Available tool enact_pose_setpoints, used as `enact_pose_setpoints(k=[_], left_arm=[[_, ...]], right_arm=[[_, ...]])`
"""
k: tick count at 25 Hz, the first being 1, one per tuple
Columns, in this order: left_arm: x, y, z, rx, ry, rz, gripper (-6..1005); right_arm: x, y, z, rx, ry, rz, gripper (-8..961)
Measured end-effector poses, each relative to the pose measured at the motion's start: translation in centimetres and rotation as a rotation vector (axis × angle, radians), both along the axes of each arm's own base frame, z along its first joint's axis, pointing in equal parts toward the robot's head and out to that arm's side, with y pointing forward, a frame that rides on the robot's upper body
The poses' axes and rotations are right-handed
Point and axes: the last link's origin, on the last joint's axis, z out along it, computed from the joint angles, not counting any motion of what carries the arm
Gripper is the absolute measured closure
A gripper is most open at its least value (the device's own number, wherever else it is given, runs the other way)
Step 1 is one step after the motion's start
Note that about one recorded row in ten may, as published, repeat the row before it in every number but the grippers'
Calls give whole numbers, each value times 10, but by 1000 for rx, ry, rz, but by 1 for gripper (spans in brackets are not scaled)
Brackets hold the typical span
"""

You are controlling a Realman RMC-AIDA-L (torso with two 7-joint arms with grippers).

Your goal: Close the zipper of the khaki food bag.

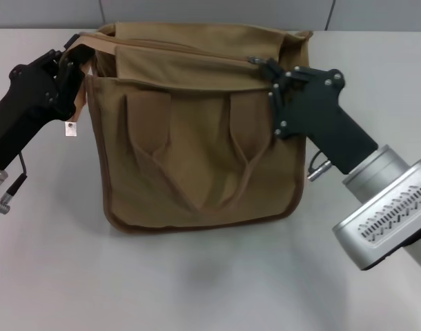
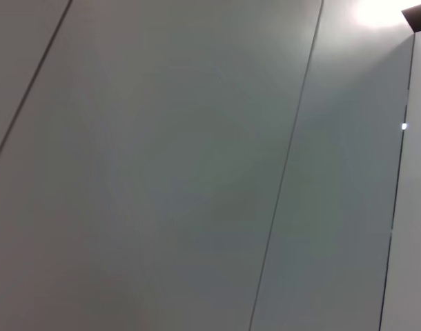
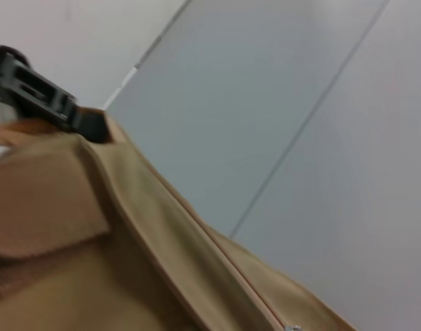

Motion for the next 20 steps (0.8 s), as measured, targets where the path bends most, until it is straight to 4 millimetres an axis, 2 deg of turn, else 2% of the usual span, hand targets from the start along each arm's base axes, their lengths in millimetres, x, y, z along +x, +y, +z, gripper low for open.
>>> enact_pose_setpoints(k=[5,7,12,20], left_arm=[[-2,0,1,4,6,6,947],[-2,0,1,4,8,6,947],[-1,-1,0,-1,7,5,946],[7,-6,6,8,-10,-74,944]], right_arm=[[17,0,13,11,62,-51,951],[28,-3,24,-12,168,-81,951],[42,-10,35,-83,307,-121,952],[52,-15,36,-137,368,-164,671]])
